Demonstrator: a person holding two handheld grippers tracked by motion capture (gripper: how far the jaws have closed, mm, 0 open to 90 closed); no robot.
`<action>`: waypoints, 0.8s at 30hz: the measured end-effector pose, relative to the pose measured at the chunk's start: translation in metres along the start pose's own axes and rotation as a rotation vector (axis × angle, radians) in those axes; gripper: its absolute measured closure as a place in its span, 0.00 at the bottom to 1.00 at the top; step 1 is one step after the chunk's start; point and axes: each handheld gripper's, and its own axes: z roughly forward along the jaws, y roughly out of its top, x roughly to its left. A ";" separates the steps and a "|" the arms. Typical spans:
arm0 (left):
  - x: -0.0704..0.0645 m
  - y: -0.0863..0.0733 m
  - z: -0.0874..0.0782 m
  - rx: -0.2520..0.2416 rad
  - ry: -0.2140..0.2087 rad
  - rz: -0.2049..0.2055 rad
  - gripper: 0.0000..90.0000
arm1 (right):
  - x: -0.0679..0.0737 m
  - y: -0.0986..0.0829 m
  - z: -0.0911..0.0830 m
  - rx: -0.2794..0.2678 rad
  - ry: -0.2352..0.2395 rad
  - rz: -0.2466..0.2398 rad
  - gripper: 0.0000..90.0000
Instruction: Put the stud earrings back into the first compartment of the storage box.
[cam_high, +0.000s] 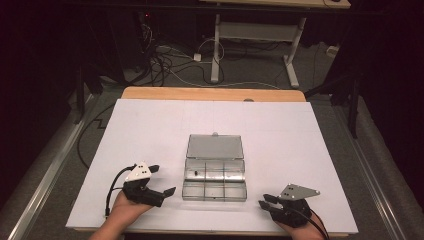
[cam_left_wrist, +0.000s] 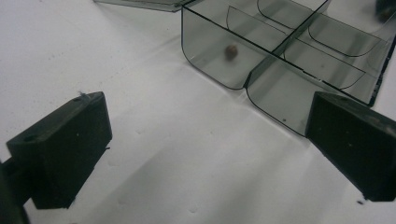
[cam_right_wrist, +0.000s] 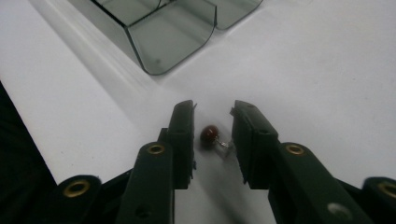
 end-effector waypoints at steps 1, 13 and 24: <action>0.000 0.000 0.000 0.000 0.000 0.000 0.00 | 0.001 0.000 0.001 0.008 -0.008 -0.010 0.79; 0.000 0.000 0.001 0.004 0.001 -0.003 0.00 | 0.001 0.000 0.003 0.013 -0.024 -0.046 0.84; 0.000 0.000 0.001 0.007 -0.003 -0.001 0.00 | -0.003 0.000 0.002 -0.001 0.005 -0.004 0.84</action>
